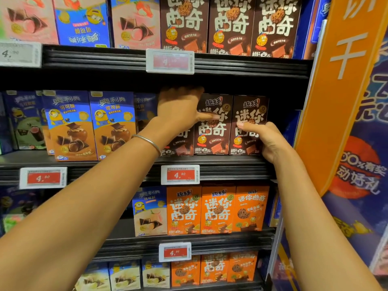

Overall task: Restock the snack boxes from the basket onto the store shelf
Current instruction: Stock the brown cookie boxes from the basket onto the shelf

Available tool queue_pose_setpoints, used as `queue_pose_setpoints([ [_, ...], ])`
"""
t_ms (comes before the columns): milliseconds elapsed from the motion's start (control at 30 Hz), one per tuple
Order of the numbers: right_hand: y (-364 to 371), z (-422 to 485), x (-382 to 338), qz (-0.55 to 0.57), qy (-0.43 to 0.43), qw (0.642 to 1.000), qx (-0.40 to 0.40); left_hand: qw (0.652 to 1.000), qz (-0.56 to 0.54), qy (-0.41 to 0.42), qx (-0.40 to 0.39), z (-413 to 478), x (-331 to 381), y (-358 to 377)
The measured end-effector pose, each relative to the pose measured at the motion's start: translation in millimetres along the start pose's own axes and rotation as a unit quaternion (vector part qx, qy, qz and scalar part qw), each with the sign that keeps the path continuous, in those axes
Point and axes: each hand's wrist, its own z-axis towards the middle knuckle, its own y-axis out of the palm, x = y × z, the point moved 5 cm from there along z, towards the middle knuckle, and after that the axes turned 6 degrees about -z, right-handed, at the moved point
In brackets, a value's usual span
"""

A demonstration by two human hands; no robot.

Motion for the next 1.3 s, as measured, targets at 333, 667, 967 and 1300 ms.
queue_pose_setpoints([
  [333,-3,-4,-1,-0.005,-0.041,0.999,0.012,1.000,-0.018,0.005,-0.008,-1,5,0],
  [667,-9,-9,0,-0.008,-0.038,0.998,0.047,0.999,-0.038,0.008,0.016,-6,1,-6],
  [967,-11,-15,1,-0.019,-0.062,0.995,0.075,0.965,-0.148,-0.111,0.184,-62,-11,-7],
  [1300,0,-21,-5,-0.039,-0.052,0.996,0.057,0.886,-0.340,-0.280,0.145,-95,-19,30],
])
